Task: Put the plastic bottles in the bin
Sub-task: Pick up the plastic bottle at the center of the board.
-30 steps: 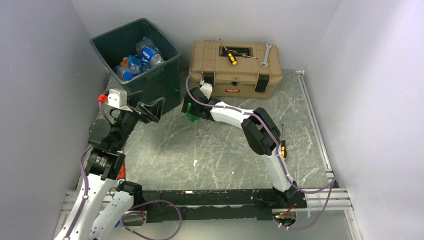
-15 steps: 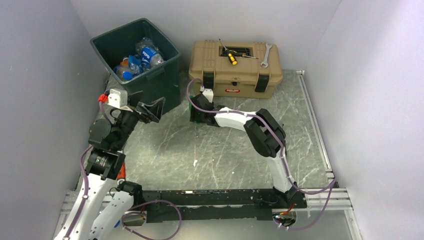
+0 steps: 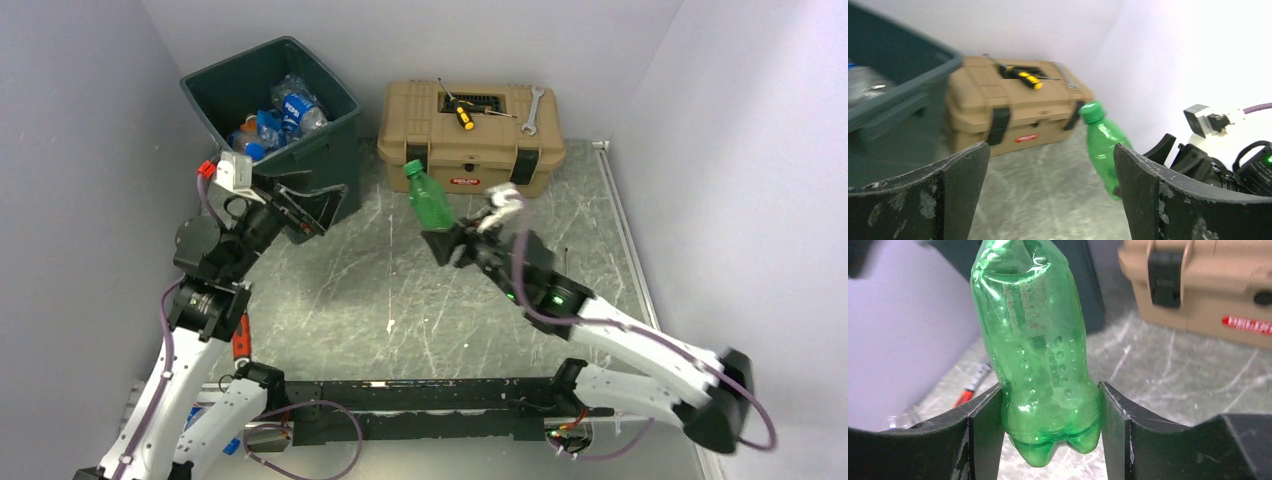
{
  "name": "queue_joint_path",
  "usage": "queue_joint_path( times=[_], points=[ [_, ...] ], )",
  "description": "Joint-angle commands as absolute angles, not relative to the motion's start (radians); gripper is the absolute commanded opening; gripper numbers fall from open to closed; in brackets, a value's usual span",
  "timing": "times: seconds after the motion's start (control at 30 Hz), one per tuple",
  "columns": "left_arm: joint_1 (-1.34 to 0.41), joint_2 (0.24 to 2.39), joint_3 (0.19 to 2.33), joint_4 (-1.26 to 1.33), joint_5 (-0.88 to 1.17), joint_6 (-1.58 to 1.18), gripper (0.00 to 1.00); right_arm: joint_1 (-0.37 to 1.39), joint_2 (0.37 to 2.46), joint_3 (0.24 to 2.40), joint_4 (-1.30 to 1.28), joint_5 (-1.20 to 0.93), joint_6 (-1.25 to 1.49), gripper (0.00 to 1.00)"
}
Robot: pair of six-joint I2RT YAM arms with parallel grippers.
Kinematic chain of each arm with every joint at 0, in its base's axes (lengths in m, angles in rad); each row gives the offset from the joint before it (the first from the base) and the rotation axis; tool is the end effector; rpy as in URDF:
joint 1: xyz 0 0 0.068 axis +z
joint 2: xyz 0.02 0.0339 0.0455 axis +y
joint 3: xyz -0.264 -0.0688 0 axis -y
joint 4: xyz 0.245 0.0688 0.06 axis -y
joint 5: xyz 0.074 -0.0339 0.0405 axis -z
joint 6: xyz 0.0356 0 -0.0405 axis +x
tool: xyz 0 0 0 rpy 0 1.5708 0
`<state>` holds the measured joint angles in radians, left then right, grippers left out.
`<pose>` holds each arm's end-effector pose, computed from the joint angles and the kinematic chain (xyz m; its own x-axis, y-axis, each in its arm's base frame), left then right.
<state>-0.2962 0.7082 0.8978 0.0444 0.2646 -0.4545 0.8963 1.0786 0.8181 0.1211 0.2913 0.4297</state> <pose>0.1448 -0.0539 0.4154 -0.0312 -0.4335 -0.9006 0.5691 0.7330 -0.3726 0.1669 0.1924 0.3260 -0.3166 0.2431 -0.9169 -0.4825 0.7910 0.3763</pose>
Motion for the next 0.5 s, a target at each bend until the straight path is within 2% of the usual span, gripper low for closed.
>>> queue_joint_path(
  times=[0.0, 0.23, 0.47],
  points=[
    [-0.301, 0.781, 0.978, 0.198, 0.538, -0.685, 1.00, 0.907, 0.789, 0.693, 0.159, 0.195, 0.312, 0.00],
    [-0.334, 0.942, 1.016, 0.457, 0.758, -0.886, 0.99, 0.912, 0.479, 0.597, 0.137, 0.012, 0.311, 0.00],
    [-0.665, 1.043, 1.103, 0.295, 0.633, -0.515, 1.00, 0.913, 0.457, 0.532, 0.264, -0.074, 0.328, 0.00]
  ],
)
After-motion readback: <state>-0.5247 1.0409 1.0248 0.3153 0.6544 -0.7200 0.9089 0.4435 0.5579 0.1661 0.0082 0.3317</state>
